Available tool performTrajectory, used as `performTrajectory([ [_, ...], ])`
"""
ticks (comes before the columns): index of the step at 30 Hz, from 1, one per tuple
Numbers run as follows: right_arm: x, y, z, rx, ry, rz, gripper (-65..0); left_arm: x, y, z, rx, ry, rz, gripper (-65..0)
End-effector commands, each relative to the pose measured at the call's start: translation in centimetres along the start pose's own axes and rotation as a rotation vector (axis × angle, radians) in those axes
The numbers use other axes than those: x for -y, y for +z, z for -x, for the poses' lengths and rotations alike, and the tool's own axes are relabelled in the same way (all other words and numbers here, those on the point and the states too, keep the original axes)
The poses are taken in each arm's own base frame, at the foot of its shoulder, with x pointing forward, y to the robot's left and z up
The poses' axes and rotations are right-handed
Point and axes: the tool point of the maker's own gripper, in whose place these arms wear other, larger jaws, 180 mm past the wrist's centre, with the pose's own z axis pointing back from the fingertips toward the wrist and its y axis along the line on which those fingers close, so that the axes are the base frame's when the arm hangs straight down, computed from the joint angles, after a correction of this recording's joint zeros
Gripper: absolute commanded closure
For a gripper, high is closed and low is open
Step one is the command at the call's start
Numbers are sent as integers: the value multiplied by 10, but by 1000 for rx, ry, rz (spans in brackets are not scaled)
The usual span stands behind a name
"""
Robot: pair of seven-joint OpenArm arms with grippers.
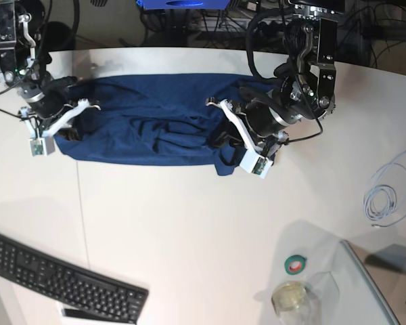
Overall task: Layout the t-shirt on the table in an organized manner, then fold the t-shirt properly
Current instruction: 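Fold the strip end with the left gripper toward the right gripper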
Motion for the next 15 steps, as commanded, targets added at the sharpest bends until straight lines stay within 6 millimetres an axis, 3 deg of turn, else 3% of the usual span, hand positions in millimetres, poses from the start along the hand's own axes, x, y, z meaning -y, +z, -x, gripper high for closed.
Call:
performTrajectory([
  [1, 1, 1, -15, 49, 5, -3, -44, 7, -3, -17, 49, -7, 26, 0],
  [6, 1, 2, -14, 48, 4, -3, -44, 11, -16, -5, 7, 12, 52, 0],
  [15, 0, 2, -12, 44, 1, -4, -44, 9, -19, -13, 16, 1, 53, 0],
])
